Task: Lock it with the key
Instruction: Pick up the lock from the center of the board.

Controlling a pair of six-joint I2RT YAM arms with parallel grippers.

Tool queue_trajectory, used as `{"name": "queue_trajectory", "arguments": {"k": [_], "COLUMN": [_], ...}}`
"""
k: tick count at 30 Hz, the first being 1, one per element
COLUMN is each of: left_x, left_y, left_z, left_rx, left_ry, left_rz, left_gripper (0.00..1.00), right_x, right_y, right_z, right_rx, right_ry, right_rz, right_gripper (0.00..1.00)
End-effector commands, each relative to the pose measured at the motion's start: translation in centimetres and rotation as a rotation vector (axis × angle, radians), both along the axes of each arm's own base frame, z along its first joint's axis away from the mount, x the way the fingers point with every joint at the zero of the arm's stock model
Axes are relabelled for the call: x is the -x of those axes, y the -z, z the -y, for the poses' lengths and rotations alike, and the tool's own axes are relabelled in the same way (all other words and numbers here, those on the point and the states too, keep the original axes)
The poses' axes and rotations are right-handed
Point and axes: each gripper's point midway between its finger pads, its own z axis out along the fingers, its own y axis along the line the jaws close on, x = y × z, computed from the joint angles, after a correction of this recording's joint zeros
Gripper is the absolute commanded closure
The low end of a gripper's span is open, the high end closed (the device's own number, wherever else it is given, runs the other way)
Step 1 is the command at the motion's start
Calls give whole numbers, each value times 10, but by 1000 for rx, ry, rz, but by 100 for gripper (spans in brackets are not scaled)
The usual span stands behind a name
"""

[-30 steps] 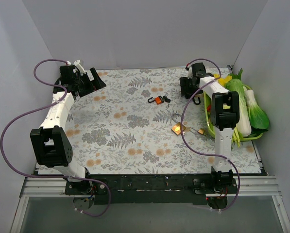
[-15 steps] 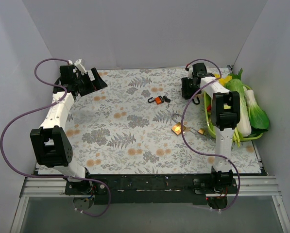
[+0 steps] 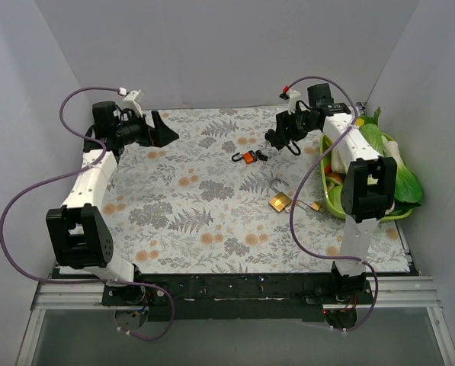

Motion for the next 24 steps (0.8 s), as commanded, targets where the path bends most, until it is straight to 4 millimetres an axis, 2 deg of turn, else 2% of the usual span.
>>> {"name": "queue_trajectory", "arguments": {"k": [1,2,3,4,5,6,7,11,15,19,20,22,24], "left_x": [33,50,58,67,85,95,109,130,138,150,146,134,122], "left_y": [-50,-51,-49,-47,-30,-34,-29,-20,-16,-4,-12,-18,-40], "left_z": [33,58,67,77,98,104,120,142,158,173,177,174,175], "left_rx": [-93,-165,-211,-257,-312,-386,-412,-460,-464,-507,-502,-483,-368], "left_ry": [281,392,443,493,580,635,706,792,819,873,839,720,557], "left_rz": [336,440,493,547,576,697,758,855,896,967,997,950,873], "left_gripper": [2,2,2,2,2,2,2,2,3,4,4,2,2], "right_x": [58,69,84,97,105,117,126,155,177,184,183,179,164], "right_y": [-79,-81,-87,-86,-88,-91,-94,-100,-107,-112,-114,-121,-129], "right_z": [-48,-53,-64,-68,-72,-82,-85,-103,-120,-133,-134,-138,-140], "right_rx": [-215,-233,-269,-278,-295,-326,-337,-374,-441,-497,-518,-578,-624], "right_ry": [-284,-316,-368,-397,-422,-464,-490,-579,-609,-594,-569,-504,-414], "right_rz": [43,21,2,-33,-47,-68,-89,-134,-220,-295,-331,-408,-433], "right_gripper": [99,99,99,99,99,99,99,99,99,99,99,99,99]}}
